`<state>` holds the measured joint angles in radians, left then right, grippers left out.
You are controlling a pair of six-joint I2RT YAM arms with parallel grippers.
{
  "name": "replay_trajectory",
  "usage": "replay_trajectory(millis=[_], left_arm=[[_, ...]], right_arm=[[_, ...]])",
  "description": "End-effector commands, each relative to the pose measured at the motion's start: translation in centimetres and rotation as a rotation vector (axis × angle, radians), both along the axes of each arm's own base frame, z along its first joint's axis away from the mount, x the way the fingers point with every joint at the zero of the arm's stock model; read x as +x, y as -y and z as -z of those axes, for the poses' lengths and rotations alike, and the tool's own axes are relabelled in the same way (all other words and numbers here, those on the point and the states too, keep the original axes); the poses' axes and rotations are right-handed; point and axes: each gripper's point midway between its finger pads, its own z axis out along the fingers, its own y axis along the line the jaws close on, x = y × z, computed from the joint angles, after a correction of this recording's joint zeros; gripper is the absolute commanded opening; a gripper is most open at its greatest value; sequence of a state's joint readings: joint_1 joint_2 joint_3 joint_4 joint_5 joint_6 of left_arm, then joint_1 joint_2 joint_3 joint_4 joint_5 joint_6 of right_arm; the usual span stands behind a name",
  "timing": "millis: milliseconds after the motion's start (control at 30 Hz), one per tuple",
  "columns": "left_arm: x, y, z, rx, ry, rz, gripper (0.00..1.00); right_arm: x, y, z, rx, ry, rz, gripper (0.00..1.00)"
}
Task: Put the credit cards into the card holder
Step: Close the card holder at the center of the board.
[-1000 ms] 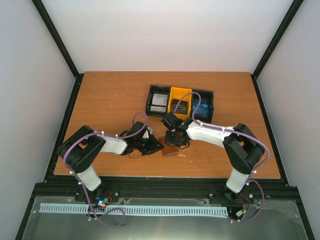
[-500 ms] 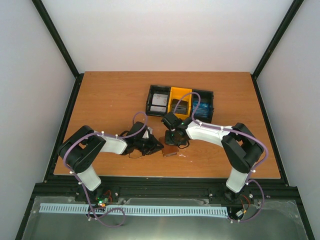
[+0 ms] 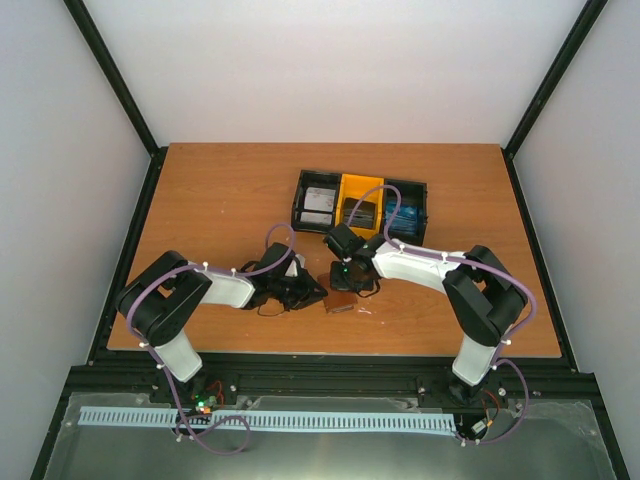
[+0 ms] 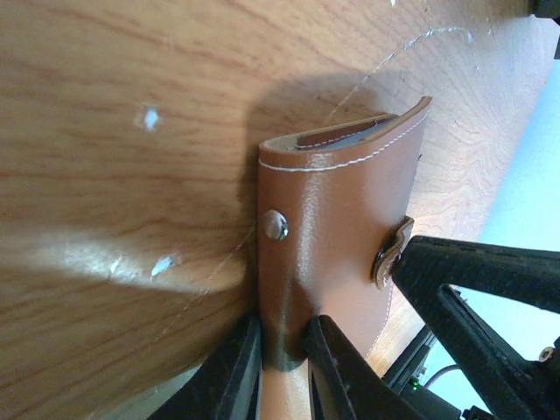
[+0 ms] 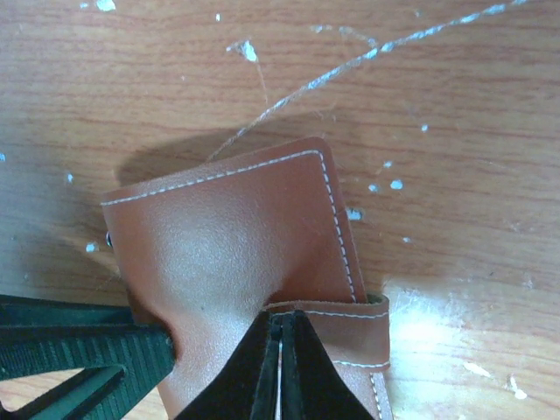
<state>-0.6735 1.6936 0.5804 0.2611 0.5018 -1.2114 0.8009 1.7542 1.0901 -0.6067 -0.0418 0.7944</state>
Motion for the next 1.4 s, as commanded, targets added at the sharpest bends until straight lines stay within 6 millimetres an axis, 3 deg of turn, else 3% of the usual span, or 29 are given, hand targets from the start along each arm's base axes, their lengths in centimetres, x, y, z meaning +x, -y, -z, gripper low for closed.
replay_trajectory(millis=[0, 233, 400, 600, 800, 1067, 1367], left_arm=[[-4.5, -5.9, 7.5, 0.326, -0.209, -0.044, 0.17], [-4.5, -5.8, 7.6, 0.324, -0.209, -0.038, 0.17], [-4.6, -5.8, 7.7, 0.326, -0.212, -0.038, 0.17], [-4.5, -5.9, 7.5, 0.331, -0.209, -0.040, 0.17], [-4.4, -5.9, 7.4, 0.334, -0.204, -0.035, 0.17], [-4.5, -5.9, 7.5, 0.336, -0.206, -0.033, 0.17], [-4.4, -5.9, 7.5, 0.336, -0.207, -0.034, 0.17]], right_arm=[[-3.7, 1.4, 2.4, -0.060, -0.151, -0.046, 0.03], [-3.4, 1.6, 3.4, -0.089, -0.153, -0.046, 0.03], [-1.9, 1.3, 3.2, -0.114, -0.110, -0.040, 0.03], [-0.3, -0.8, -0.7, 0.008, -0.007, -0.058, 0.06], [0.4, -0.7, -3.5, 0.069, 0.064, -0.032, 0.10], [1.0, 1.0, -2.0, 0.007, 0.048, 0.022, 0.11], [0.8, 1.1, -0.2, -0.018, 0.009, 0.013, 0.08]])
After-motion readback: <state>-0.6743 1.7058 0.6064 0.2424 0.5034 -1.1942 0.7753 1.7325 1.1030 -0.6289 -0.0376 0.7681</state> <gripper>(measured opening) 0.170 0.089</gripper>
